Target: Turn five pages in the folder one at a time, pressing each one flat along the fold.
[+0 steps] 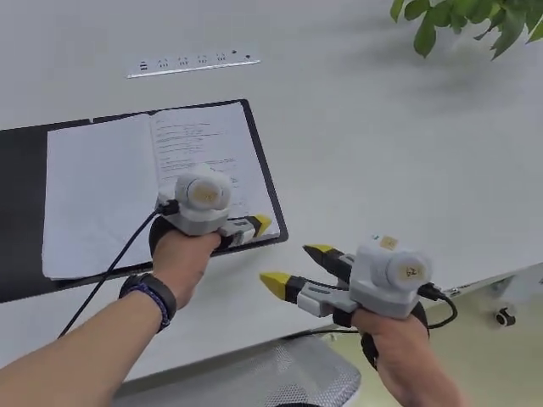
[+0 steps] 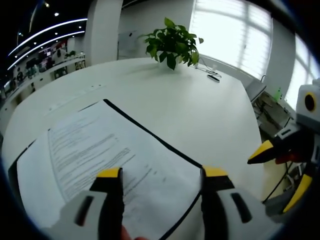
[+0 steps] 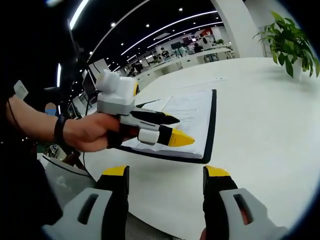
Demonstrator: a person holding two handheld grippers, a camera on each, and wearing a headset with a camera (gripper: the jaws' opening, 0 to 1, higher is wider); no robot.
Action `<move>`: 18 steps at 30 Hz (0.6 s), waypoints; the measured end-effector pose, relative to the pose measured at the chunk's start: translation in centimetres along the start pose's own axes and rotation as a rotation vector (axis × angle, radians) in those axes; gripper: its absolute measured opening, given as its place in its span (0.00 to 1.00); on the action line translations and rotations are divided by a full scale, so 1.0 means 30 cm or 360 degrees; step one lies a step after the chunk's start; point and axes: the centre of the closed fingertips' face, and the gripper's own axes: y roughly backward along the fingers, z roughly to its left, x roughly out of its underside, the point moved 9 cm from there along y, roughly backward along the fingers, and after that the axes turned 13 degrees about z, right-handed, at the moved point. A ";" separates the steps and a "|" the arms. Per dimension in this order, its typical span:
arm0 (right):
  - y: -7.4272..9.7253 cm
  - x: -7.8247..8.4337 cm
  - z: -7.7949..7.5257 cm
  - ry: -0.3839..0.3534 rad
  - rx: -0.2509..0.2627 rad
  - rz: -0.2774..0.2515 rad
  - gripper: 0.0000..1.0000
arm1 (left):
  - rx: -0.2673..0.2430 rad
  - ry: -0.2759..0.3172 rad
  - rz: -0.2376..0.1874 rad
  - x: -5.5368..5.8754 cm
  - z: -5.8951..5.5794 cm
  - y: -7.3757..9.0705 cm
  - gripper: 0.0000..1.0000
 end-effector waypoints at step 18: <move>0.001 0.013 -0.009 -0.0010 0.0004 0.0024 0.58 | -0.0113 -0.0163 0.0096 0.033 0.010 -0.054 0.63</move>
